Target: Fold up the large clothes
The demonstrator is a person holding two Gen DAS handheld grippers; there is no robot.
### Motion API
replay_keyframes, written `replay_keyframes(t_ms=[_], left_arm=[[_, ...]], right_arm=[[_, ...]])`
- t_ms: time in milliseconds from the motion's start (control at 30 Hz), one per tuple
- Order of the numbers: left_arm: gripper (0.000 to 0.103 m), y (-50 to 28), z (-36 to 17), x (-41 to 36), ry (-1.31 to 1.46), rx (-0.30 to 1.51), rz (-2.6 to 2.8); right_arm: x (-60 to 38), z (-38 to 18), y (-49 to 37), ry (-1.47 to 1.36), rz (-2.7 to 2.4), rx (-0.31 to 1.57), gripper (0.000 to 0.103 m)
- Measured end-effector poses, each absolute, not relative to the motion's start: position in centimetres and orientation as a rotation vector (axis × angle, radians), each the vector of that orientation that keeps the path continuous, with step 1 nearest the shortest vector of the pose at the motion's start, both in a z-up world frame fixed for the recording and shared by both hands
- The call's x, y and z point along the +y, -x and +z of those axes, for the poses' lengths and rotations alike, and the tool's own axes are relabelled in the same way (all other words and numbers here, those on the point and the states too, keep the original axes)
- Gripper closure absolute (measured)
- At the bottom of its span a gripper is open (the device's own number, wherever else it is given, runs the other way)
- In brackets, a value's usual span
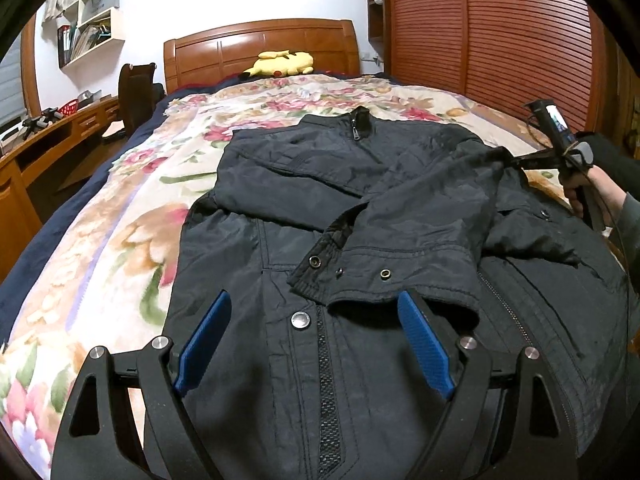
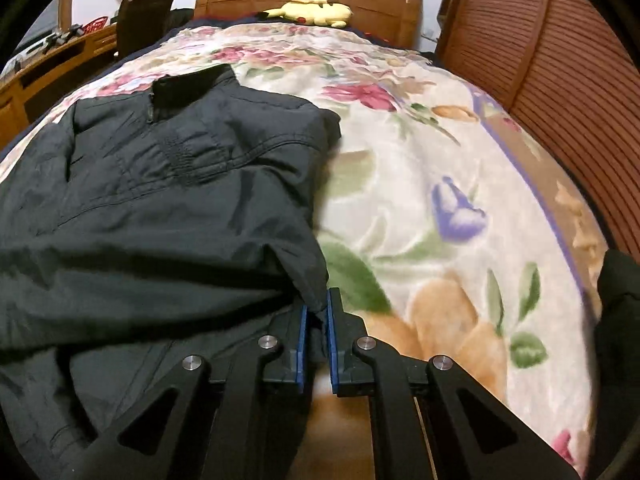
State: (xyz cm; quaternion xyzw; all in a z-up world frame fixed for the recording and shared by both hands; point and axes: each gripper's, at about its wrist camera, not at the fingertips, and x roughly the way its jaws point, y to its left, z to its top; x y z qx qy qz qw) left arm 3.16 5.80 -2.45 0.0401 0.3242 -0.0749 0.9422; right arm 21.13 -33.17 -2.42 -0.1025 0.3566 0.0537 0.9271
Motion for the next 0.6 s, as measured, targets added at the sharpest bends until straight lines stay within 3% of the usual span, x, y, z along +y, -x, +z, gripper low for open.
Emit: replay_keyframes(t_ms=[200,367,467,600], left_arm=[[0.017,-3.1,-2.6,6.0,-0.070,0.660,-0.149],[0.017,-3.1,-3.0,5.9,-0.073,0.662,-0.136],[0.017,-3.2,-3.3,6.2,-0.059,0.668,-0.131],[0.017,-3.4,-3.6,6.5,-0.045,0.680,-0.133]], right_arm=[[-33.0,1.5,-17.1,0.197,0.198,0.585,0.056],[-30.1,2.0,-16.5,0.210,0.269,0.564,0.056],[-28.4,0.3,-17.8,0.245,0.289,0.612,0.065],[-28.1,-3.5,-20.7,0.258,0.268,0.741,0.065]])
